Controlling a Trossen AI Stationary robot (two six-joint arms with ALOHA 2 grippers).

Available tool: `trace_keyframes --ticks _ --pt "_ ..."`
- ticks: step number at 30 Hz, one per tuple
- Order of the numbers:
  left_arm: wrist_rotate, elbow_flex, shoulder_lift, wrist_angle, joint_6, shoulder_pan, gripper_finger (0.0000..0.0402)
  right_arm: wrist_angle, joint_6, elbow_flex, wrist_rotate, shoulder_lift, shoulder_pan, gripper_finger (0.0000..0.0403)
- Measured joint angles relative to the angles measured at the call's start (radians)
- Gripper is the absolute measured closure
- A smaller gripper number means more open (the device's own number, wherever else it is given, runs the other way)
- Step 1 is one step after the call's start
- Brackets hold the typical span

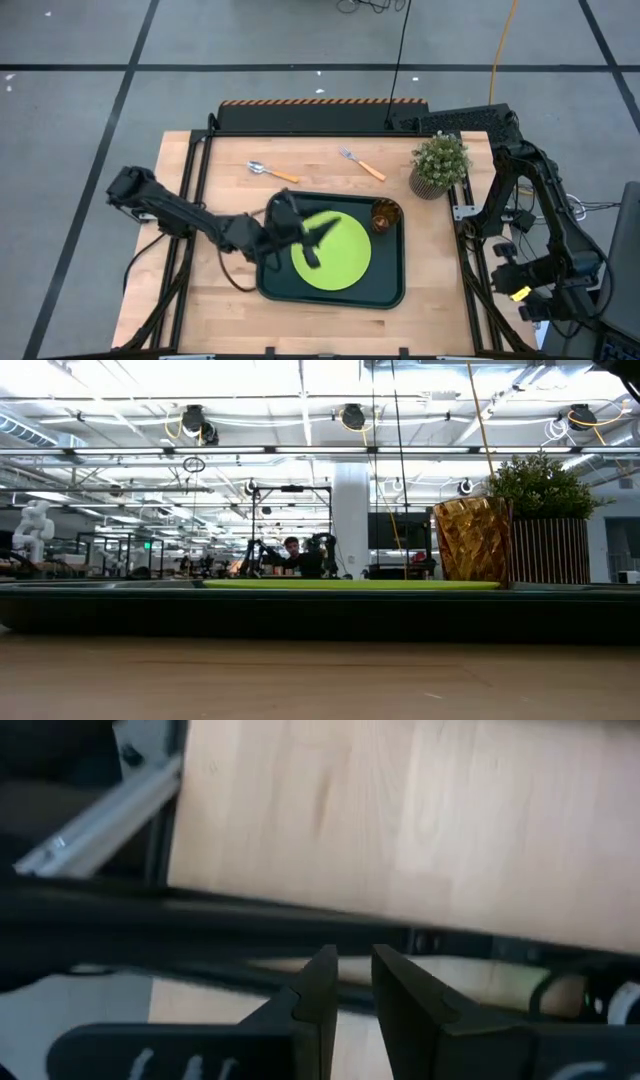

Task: Pick and place plate/cup/fork/spoon on tray
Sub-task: Adjust the black tray on the table

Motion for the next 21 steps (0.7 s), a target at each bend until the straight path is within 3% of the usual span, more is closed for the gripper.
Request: trace_keyframes --ticks 5,15,21 --pt "0.045 0.014 0.083 0.069 0.026 0.001 0.0227 -0.015 -0.025 0.000 0.122 0.000 -0.001 0.0344" --pt "0.084 0.015 0.185 0.167 0.035 -0.012 0.0227 -0.038 -0.309 0.000 0.730 -0.001 -0.022 0.0344" --pt "0.084 0.015 0.188 0.203 0.071 -0.040 0.0227 -0.025 -0.366 0.000 0.941 -0.002 -0.120 0.0344"
